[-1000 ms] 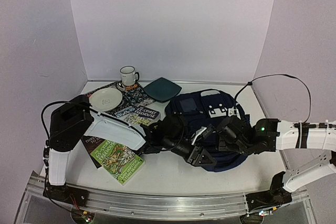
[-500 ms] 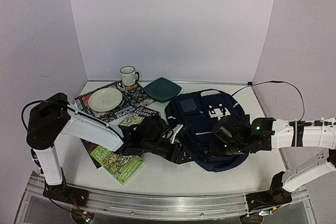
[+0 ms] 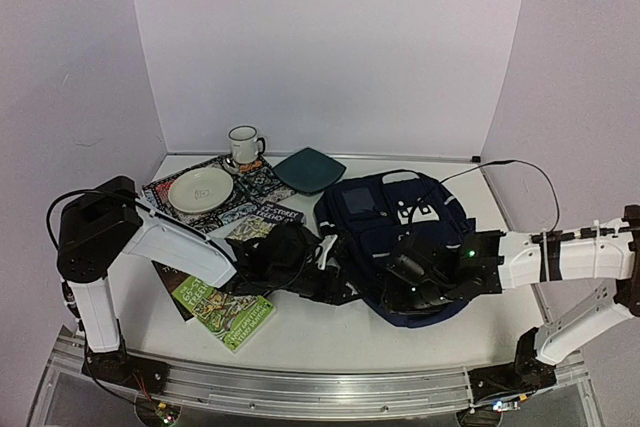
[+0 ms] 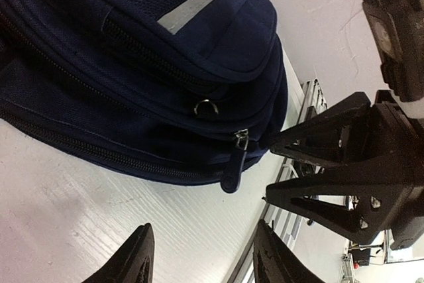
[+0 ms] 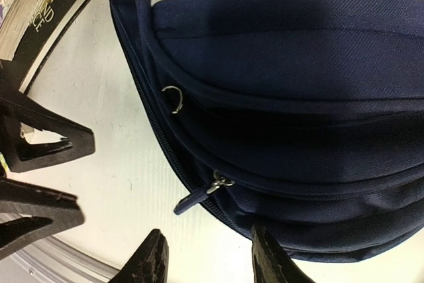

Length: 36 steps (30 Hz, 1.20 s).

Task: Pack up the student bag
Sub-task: Adjust the student bag at the center of the board, then grab the second largest pocket of the student bag.

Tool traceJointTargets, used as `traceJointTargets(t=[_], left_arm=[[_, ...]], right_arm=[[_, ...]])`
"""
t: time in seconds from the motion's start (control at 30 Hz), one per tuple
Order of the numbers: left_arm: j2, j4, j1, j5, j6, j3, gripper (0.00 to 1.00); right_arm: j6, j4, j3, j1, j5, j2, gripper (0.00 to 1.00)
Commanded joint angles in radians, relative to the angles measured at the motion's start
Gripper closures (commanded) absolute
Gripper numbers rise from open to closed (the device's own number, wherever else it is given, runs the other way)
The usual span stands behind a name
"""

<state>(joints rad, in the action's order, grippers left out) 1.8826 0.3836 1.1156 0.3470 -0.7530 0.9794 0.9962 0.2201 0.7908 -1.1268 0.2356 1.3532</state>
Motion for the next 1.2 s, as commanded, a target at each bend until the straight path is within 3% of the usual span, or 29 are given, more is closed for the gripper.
traceJointTargets(t=[0.0,0.23,0.43,1.0,1.17], left_arm=[[0.0,0.015,-0.006,-0.04,-0.001,0.017,0.48],[-0.005,0.015,-0.011,-0.064,-0.002,-0.009,0.48],[-0.014,0.015,-0.014,-0.076,-0.002,-0.021,0.48],[-0.028,0.015,-0.016,-0.08,-0.003,-0.047,0.48],[-0.043,0.015,-0.016,-0.084,-0.004,-0.06,0.49]], right_arm=[[0.109,0.005,0.053,-0.042,0.121,0.036,0.57],[0.232,0.035,0.087,-0.091,0.27,0.109,0.61],[0.311,0.073,0.122,-0.094,0.282,0.188,0.66],[0.515,0.152,0.12,-0.094,0.462,0.321,0.69],[0.504,0.157,0.14,-0.093,0.474,0.349,0.83]])
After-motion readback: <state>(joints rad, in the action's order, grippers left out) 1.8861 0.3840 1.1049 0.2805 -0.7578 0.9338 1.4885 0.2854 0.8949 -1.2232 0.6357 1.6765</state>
